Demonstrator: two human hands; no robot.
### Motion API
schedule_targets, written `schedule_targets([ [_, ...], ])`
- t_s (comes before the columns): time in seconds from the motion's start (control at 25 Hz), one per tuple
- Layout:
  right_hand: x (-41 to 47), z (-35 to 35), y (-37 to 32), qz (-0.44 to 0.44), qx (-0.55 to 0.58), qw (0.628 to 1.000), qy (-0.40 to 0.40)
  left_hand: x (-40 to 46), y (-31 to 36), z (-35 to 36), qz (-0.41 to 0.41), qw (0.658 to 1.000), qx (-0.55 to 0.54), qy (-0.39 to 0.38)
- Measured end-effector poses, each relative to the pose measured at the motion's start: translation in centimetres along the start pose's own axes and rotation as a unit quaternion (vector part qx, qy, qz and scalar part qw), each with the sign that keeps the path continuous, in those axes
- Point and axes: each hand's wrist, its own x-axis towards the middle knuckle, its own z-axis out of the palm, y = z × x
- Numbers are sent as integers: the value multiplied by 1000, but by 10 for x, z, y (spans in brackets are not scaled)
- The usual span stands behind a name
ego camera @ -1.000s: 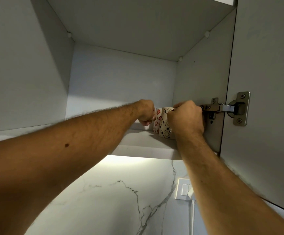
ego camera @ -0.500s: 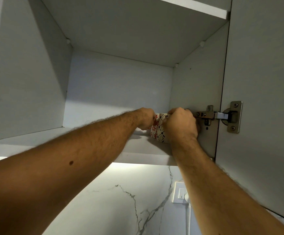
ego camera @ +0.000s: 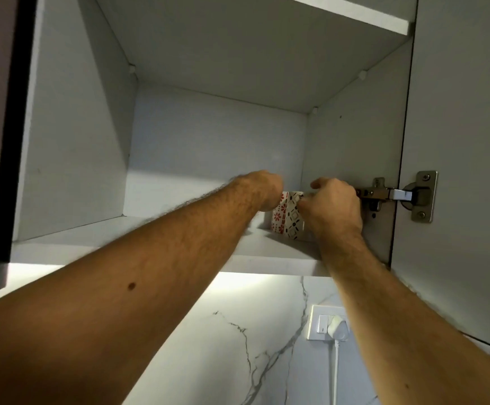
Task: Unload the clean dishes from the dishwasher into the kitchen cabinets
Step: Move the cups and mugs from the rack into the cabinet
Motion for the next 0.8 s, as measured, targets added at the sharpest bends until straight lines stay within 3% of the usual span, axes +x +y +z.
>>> schedule_targets([
  [0.2,-13,-7,-10,-19,-3,999,31,-60,-3,-17,-8,999,45,-22],
  [0.36,-21,-5,-18,-70,-20,995,-65,-88,-20,-1,-40,998,35,13],
  [0.6,-25,-12,-14,-112,-59,981,-147,-94,-17,12,-71,997,-17,32],
  [0.8,-31,-20,8,-42,-138,971,-192,-88,-20,14,-51,998,-44,21],
])
